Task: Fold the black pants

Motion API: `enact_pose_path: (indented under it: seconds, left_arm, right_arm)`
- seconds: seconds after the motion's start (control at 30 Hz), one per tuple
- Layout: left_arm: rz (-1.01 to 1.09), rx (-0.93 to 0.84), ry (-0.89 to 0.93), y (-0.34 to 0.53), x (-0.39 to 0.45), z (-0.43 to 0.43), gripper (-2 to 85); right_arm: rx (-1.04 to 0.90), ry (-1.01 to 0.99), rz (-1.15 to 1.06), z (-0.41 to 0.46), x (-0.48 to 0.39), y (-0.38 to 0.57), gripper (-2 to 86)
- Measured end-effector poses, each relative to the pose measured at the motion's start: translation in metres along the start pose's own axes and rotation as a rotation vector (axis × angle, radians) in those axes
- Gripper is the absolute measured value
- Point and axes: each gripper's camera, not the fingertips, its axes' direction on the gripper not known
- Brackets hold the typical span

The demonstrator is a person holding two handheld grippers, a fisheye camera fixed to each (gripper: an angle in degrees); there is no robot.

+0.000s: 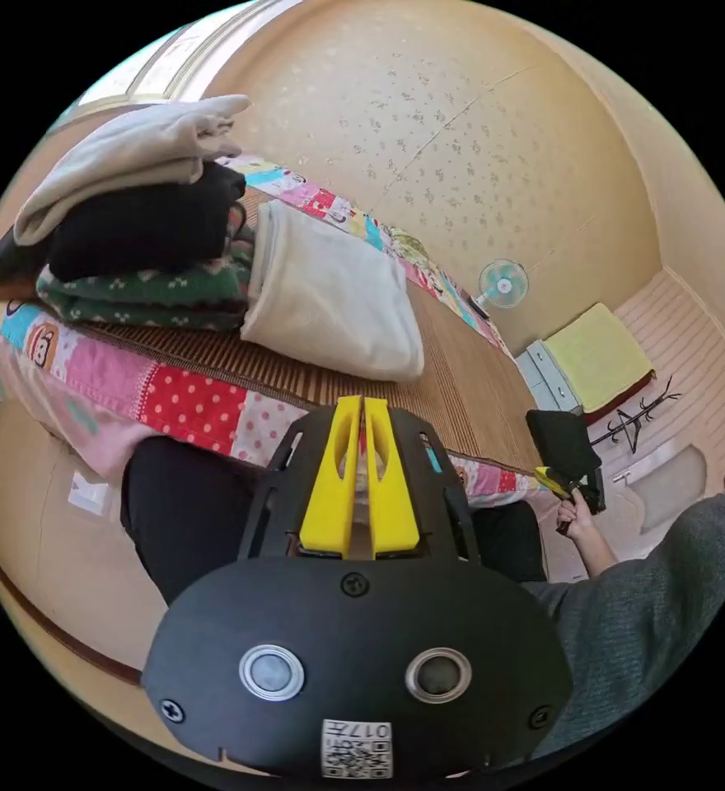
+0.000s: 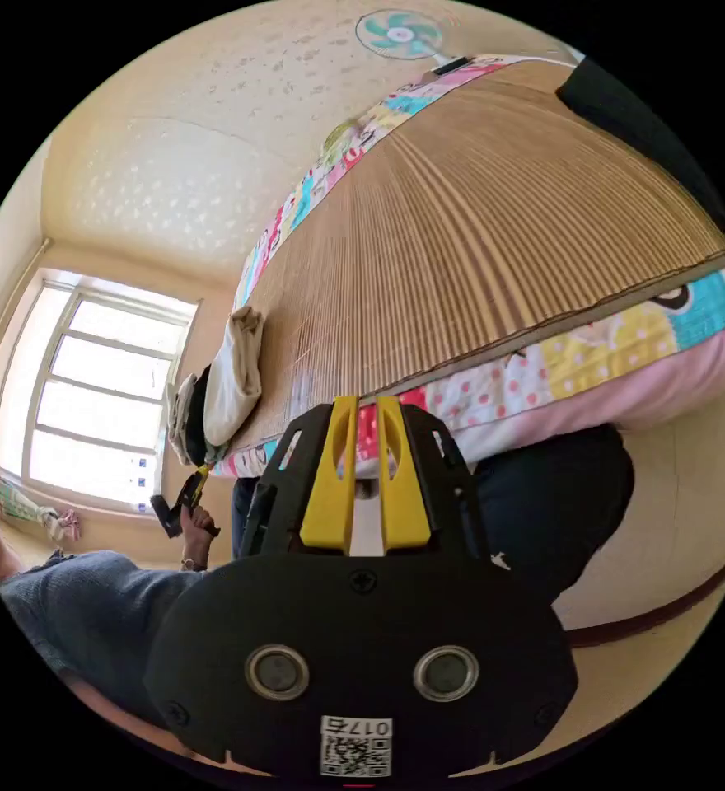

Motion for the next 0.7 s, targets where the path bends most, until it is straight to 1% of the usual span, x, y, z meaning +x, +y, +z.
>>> enact_pose_path:
  seconds: [0.03, 0.07, 0.13, 0.2, 0.33, 0.43, 0.5, 0.57, 0.63, 0.7]
  left_arm:
    - [0.024, 0.003, 0.008, -0.005, 0.006, 0.001, -0.9]
    - [0.074, 0.01, 0.021, -0.017, 0.021, 0.002, -1.0]
    - [0.127, 0.016, 0.04, -0.032, 0.045, 0.003, -1.0]
    - [0.193, 0.035, 0.092, -0.042, 0.077, 0.002, -1.0]
    - [0.271, 0.029, 0.107, -0.035, 0.12, 0.004, -1.0]
    - [0.277, -0.012, 0.07, -0.02, 0.14, 0.011, -1.0]
    - [0.278, -0.051, 0.049, -0.01, 0.146, 0.014, -1.0]
    - [0.276, -0.067, 0.018, -0.007, 0.148, 0.011, -1.0]
    - [0.279, -0.066, -0.019, -0.005, 0.148, 0.005, -1.0]
    - [0.252, -0.046, -0.071, -0.003, 0.146, -0.005, -1.0]
  right_arm:
    - [0.115, 0.06, 0.059, -0.03, 0.012, -0.003, 7.9]
    - [0.171, 0.085, 0.097, -0.043, 0.019, -0.003, 8.5]
    - [0.355, 0.12, 0.248, -0.082, 0.051, 0.009, 9.9]
    - [0.425, 0.102, 0.357, -0.092, 0.079, 0.025, 10.8]
    - [0.532, 0.052, 0.504, -0.093, 0.128, 0.058, 12.5]
    - [0.625, 0.007, 0.551, -0.1, 0.151, 0.059, 13.0]
    - [0.668, 0.012, 0.538, -0.108, 0.159, 0.047, 13.2]
    - [0.692, 0.071, 0.504, -0.119, 0.163, 0.026, 13.4]
    - [0.679, 0.182, 0.434, -0.133, 0.166, -0.012, 13.7]
    - [0.658, 0.202, 0.461, -0.143, 0.173, -0.038, 13.5]
